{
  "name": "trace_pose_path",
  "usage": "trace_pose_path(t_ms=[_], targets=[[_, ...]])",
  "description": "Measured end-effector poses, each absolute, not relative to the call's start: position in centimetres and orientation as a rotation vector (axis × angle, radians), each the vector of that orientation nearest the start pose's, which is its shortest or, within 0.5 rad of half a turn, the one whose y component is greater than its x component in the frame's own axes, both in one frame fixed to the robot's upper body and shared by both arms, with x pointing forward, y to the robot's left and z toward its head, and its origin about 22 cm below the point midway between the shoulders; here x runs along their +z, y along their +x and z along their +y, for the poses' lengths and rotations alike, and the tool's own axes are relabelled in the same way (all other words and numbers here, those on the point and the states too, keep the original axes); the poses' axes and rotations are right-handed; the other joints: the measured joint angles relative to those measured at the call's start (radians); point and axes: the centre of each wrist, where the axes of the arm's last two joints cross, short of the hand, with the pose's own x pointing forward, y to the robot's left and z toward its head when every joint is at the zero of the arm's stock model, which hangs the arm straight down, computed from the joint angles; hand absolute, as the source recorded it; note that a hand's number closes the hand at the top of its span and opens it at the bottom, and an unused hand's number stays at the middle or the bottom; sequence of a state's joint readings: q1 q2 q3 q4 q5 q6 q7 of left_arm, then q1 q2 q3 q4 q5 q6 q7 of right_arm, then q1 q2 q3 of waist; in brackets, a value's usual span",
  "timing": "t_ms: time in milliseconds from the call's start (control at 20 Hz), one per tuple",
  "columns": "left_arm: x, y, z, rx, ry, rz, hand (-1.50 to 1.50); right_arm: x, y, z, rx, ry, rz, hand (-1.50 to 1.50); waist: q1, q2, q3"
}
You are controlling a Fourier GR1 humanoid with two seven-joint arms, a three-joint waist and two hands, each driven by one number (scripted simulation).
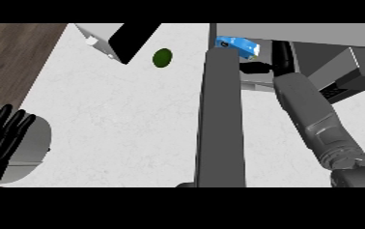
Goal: Pick up the milk, place it into the microwave and close the microwave
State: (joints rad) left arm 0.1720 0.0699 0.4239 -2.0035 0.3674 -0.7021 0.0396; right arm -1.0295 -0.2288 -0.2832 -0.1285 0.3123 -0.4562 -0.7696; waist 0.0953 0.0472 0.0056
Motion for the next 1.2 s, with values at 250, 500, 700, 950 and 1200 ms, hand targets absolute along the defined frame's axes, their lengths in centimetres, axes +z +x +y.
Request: trace_pose_path(t_ms=[250,500,700,950,1200], targets=[[7.8,17.2,32.7,-0.253,-0.297,-1.895,1.50,0.1,42.1,-23.9,0.274,-0.458,-1.912,-1.50,-0.023,-0.012,-0.001],[7.7,17.7,31.0,-0.276,-0.357,-1.877,1.50,-2.6,40.4,-24.0,0.193,-0.293,-1.893,-1.50,-0.043,-0.023,-0.002],[7.5,17.7,29.1,-0.288,-0.394,-1.849,1.50,-4.6,39.0,-23.9,0.146,-0.153,-1.874,-1.50,-0.062,-0.033,-0.003],[8.0,18.6,27.5,-0.302,-0.426,-1.812,1.50,-7.9,36.2,-24.4,0.105,-0.053,-1.850,-1.50,-0.085,-0.043,-0.004],[7.2,18.6,25.5,-0.329,-0.460,-1.779,1.50,-9.9,33.7,-25.8,0.097,-0.033,-1.843,-1.50,-0.098,-0.049,-0.006]])
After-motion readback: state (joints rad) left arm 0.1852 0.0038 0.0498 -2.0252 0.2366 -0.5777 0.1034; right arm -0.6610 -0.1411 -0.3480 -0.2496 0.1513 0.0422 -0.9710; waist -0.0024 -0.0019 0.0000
